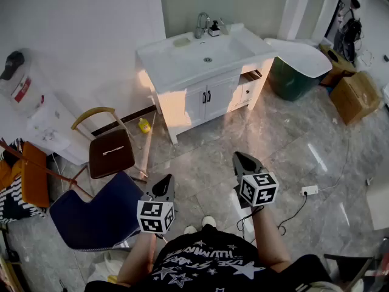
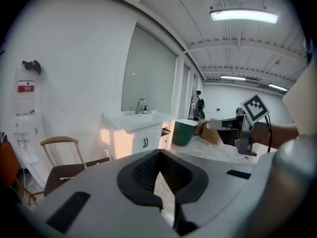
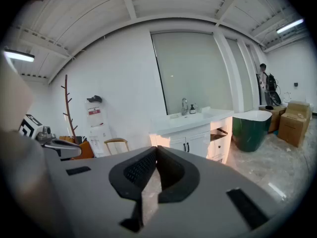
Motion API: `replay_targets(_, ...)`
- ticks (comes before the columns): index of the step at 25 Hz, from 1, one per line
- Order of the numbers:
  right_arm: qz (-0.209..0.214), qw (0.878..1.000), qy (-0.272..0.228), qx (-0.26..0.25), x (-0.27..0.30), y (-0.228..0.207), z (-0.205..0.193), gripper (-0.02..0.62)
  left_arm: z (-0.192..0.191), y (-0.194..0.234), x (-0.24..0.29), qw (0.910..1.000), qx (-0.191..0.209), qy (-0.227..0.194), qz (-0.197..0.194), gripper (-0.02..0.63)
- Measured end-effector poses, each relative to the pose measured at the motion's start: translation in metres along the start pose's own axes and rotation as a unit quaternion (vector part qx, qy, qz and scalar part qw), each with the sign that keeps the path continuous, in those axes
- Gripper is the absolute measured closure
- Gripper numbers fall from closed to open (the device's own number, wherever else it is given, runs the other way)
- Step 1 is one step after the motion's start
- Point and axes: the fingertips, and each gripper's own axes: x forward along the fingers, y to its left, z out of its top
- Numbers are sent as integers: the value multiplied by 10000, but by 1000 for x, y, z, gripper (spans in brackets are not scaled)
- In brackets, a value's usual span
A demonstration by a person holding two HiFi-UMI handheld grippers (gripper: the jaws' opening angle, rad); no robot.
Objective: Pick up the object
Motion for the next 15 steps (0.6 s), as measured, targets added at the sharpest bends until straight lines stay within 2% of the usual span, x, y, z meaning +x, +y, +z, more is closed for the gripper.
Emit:
replay_targets(9,-22,10000,-35,24,-1,-13,-1,583,8,-4,9,9999,79,-19,68,591)
replay_targets(12,-77,9999,-54,81,1,-25,-3,583,8,-11,17,10000,-29,-32,82,591)
replay_targets(15,-33,9997,-113,196,5,-38,-2,581,13,-23,23,9995,-190,-229,-80,591)
